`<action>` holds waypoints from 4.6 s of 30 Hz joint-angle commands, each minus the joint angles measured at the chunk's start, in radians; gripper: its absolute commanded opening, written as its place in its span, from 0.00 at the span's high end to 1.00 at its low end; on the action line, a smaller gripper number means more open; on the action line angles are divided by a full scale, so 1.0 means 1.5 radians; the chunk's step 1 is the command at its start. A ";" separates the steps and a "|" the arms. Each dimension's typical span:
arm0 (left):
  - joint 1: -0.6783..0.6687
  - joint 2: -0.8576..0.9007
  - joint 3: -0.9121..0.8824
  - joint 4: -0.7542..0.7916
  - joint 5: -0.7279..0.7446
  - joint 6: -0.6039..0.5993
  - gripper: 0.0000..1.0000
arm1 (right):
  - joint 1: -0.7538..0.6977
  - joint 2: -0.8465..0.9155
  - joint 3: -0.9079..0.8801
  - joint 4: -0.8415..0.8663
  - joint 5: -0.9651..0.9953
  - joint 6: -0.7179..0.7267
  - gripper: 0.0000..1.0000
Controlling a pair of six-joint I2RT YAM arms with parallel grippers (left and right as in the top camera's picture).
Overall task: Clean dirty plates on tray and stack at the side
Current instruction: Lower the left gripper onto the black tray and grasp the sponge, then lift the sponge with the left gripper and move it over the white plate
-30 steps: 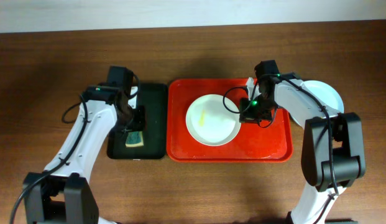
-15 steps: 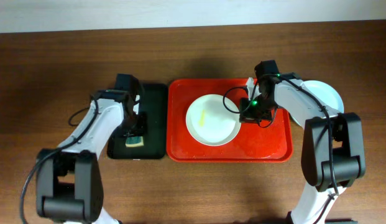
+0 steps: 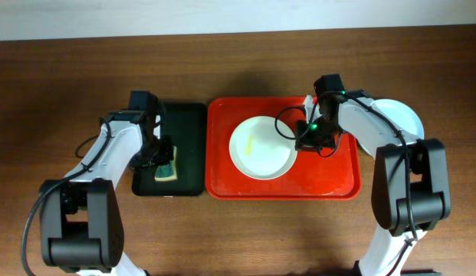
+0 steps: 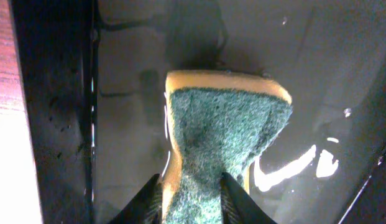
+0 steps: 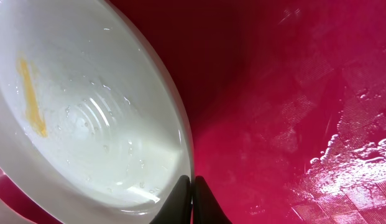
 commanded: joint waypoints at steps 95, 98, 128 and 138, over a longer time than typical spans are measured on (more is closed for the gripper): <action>-0.027 -0.025 0.235 -0.178 0.060 0.080 1.00 | 0.047 0.007 0.012 0.018 0.008 0.005 0.84; -0.050 0.017 0.234 -0.171 0.060 0.080 1.00 | 0.047 0.007 0.012 0.019 0.008 0.005 0.78; -0.104 0.080 0.234 -0.134 0.060 0.074 1.00 | 0.047 0.009 -0.010 0.050 0.023 0.028 0.96; -0.104 0.080 0.234 -0.129 0.060 0.072 1.00 | 0.047 0.009 -0.010 0.049 -0.002 0.027 0.79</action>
